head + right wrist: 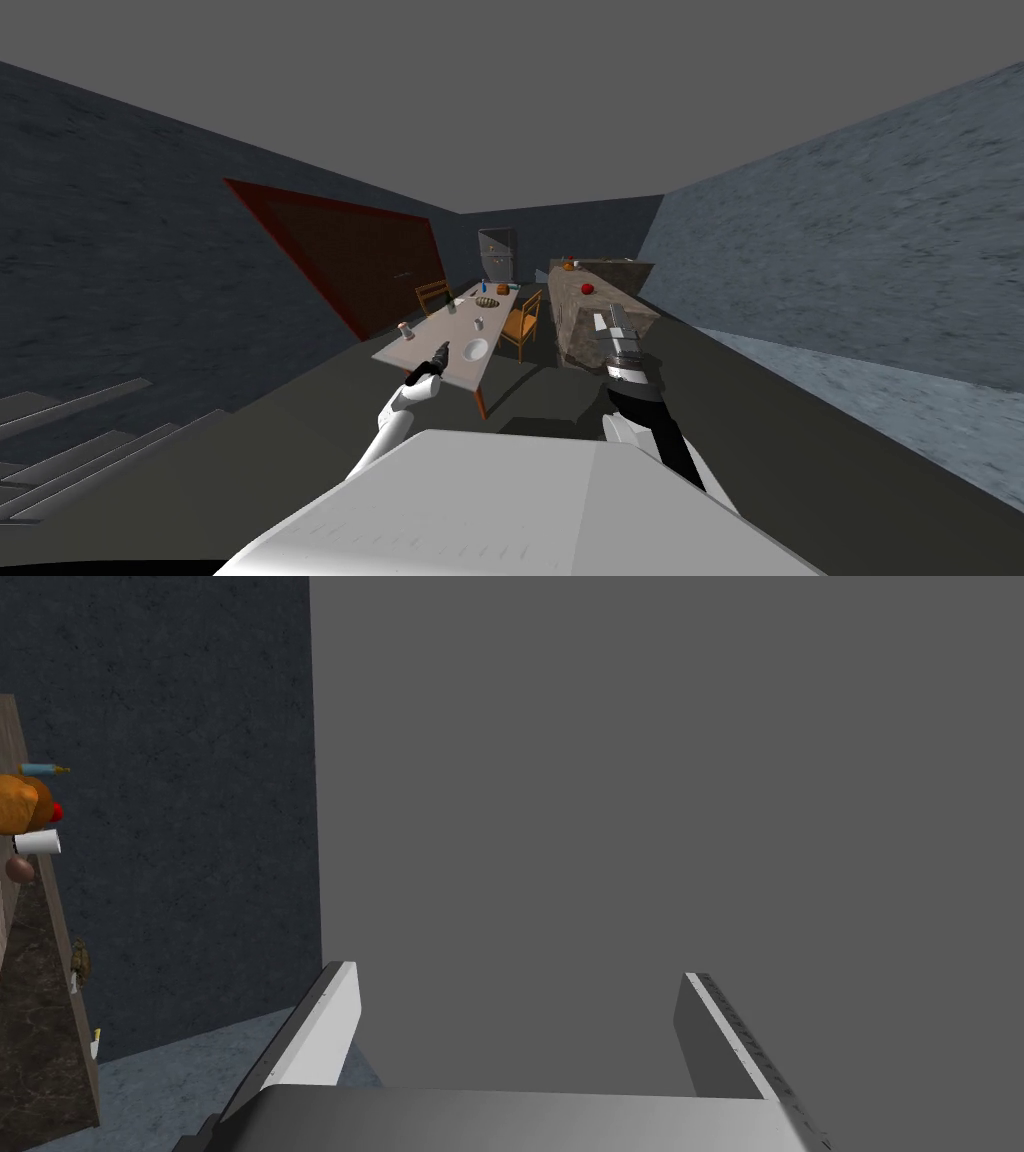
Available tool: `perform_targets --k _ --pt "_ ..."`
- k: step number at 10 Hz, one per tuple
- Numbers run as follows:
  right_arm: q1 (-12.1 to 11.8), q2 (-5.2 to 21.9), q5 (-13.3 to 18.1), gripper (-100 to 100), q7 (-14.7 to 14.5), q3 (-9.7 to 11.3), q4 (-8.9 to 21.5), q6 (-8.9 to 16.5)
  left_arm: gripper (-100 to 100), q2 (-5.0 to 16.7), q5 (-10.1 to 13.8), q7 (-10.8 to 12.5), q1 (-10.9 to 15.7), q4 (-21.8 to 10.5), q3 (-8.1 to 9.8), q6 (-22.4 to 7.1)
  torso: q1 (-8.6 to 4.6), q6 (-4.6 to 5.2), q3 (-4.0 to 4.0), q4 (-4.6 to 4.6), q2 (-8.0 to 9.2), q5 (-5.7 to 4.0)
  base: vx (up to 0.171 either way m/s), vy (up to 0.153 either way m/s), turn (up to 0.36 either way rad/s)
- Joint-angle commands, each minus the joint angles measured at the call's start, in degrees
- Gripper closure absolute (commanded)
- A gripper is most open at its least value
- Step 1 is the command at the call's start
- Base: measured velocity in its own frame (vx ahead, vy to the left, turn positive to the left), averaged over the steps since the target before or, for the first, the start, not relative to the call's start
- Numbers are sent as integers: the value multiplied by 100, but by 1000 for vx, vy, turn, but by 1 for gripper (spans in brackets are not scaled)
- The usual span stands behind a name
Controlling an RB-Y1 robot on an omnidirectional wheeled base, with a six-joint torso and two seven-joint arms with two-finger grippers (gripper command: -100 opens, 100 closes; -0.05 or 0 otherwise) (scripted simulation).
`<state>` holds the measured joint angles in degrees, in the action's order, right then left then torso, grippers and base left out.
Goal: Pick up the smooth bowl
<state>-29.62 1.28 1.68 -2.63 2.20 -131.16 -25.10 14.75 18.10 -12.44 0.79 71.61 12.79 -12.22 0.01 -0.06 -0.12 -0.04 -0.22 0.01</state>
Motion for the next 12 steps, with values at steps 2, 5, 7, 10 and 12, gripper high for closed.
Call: perform_targets --k 2,5,7,10,12 --pt "0 0 0 0 0 0 0 0 -100 58 225 -103 205 -395 80 -239 1 -2 0 0 0 0 25 -24 -44" --pt "0 0 0 0 0 0 0 0 -100 105 378 -168 330 -835 125 -363 -1 0 -1 0 -2 -1 20 -25 -38" --pt "-1 0 0 0 0 0 0 0 -100 153 530 -232 447 -1129 166 -476 -3 -1 -4 -1 -8 -1 41 -36 -26" --pt "-1 0 0 0 0 0 0 0 -100 254 823 -360 648 -1658 235 -670 -1 -2 -4 -2 -7 -1 40 -32 -19" --pt "-1 0 0 0 0 0 0 0 -100 346 1092 -479 805 -2085 285 -826 -6 -2 -11 -4 -19 -2 88 -50 -17"
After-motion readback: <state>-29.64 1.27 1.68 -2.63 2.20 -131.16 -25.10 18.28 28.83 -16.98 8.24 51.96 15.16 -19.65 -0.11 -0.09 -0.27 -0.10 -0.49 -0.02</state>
